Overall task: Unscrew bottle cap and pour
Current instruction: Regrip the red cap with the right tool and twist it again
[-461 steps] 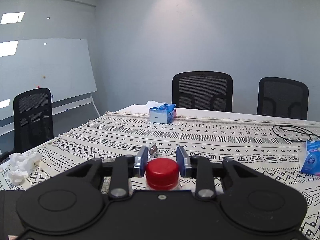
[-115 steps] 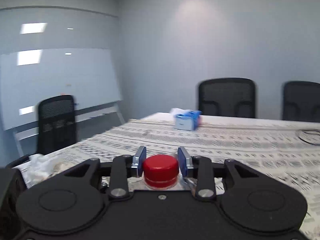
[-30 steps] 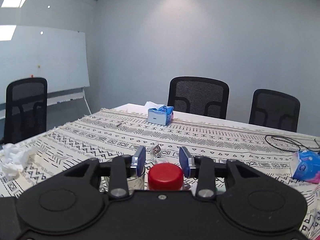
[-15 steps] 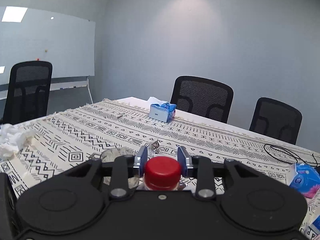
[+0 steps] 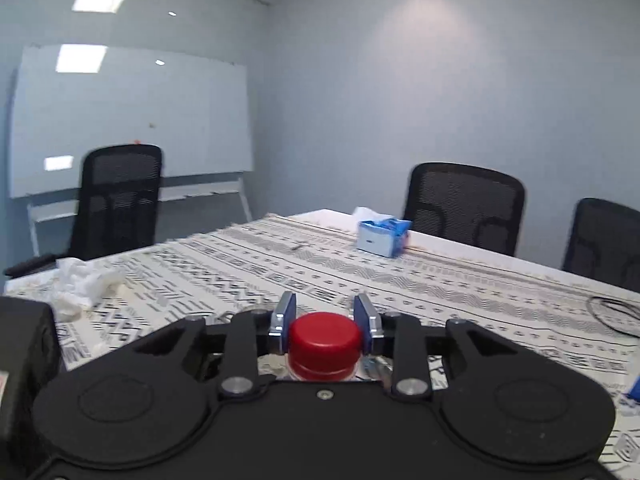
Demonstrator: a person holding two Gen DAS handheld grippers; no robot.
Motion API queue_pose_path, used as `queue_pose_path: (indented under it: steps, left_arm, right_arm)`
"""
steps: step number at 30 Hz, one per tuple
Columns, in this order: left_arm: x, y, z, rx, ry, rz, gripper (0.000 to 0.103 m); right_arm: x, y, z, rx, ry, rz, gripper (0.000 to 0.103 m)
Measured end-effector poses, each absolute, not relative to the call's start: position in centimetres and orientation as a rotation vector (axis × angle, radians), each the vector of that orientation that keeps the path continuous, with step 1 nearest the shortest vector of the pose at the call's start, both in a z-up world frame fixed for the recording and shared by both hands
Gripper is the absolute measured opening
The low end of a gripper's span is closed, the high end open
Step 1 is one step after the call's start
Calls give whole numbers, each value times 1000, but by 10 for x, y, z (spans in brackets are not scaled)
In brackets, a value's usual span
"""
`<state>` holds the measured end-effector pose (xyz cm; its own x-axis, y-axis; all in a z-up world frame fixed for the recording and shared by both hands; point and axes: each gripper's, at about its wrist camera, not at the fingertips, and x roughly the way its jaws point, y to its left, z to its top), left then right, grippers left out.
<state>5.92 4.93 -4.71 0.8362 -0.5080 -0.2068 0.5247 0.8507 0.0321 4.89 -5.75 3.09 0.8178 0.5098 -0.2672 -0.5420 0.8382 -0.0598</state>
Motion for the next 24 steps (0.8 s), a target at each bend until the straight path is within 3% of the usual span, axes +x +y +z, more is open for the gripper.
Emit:
queue_pose_path:
  steps: [10,13,21,24]
  left_arm:
    - [66,51,-50,82,197,-545,57]
    - [61,45,-51,96,188,-525,57]
    - [55,34,-51,110,171,-471,58]
    - [51,30,-50,114,166,-458,58]
  right_arm:
    - [64,-81,32,-134,197,768,34]
    - [46,-64,35,-148,182,576,47]
    - [32,-42,43,-131,238,314,42]
    - [30,-38,42,-141,243,281,32]
